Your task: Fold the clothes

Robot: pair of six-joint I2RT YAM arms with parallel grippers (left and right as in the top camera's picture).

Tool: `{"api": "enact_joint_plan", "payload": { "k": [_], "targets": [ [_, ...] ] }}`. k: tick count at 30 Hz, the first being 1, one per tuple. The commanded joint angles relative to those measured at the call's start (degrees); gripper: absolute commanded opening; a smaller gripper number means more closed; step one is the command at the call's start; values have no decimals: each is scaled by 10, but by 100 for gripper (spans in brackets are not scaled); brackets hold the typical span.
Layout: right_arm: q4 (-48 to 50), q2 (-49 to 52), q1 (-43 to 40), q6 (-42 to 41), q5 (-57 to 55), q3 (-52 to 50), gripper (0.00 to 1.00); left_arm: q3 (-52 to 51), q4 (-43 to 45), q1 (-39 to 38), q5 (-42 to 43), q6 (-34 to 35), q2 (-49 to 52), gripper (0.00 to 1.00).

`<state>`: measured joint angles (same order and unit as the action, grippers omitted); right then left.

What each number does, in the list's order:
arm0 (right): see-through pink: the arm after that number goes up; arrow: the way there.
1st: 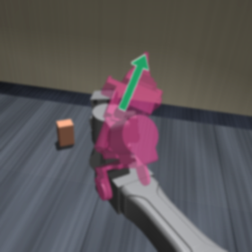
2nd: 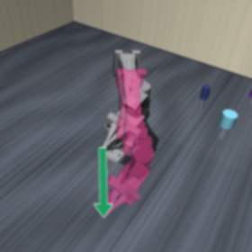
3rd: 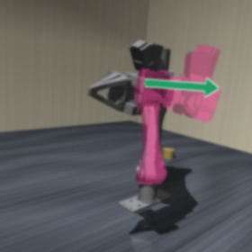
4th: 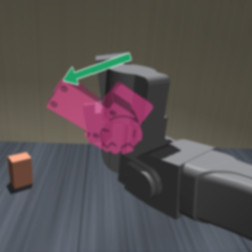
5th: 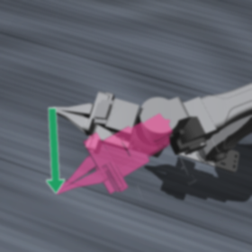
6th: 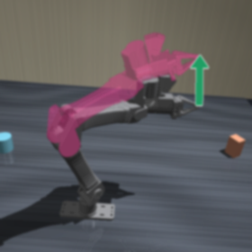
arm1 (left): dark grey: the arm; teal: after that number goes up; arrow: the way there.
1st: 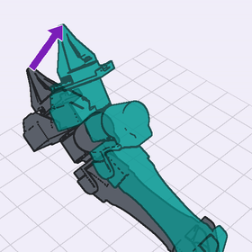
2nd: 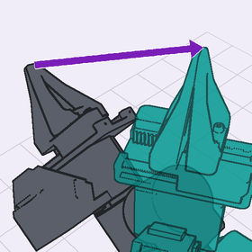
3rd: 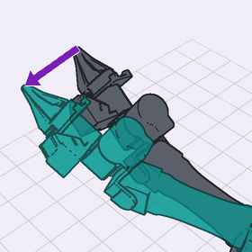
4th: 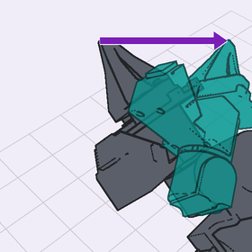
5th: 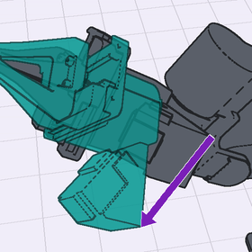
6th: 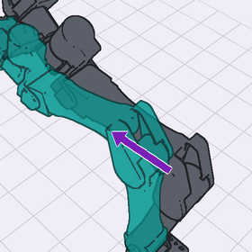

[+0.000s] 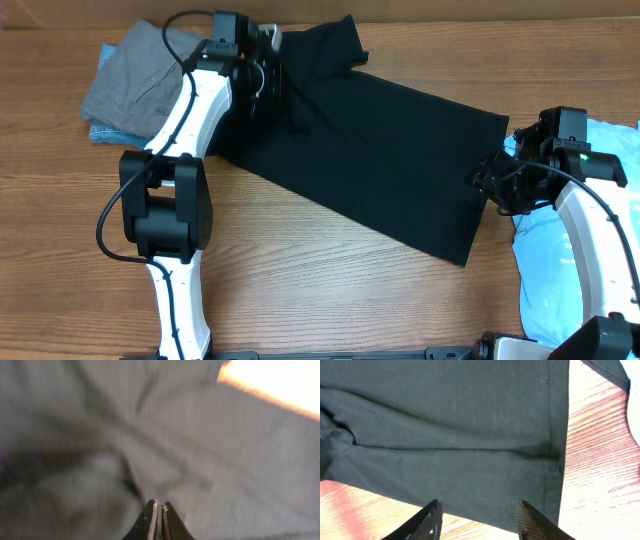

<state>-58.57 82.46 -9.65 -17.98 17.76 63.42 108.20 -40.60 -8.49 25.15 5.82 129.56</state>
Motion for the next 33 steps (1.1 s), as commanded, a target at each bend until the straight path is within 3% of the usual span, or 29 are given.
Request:
{"api": "enact_joint_plan", "payload": {
  "k": [1,4,7,14,19,26,33],
  "targets": [
    [2,1,3,0,-2,7,51,-4,-49,-17,-13,-54,3,11],
    [2,1,3,0,-2,7,51,-4,-92,-28,-70,-56,3,4],
    [-1,1,3,0,-2,7,51,-9,-117,-40,-111,-57,5,4],
    [0,1,3,0,-2,7,51,-50,-90,-49,-135,-60,5,4],
    [0,1,3,0,-8,7,51,-102,-29,-49,-165,-54,5,4],
    [2,1,3,0,-12,7,51,-135,162,-48,-165,-54,5,4],
    [-3,1,3,0,-12,7,50,-4,144,-48,-137,-26,-2,4]
  ]
}}
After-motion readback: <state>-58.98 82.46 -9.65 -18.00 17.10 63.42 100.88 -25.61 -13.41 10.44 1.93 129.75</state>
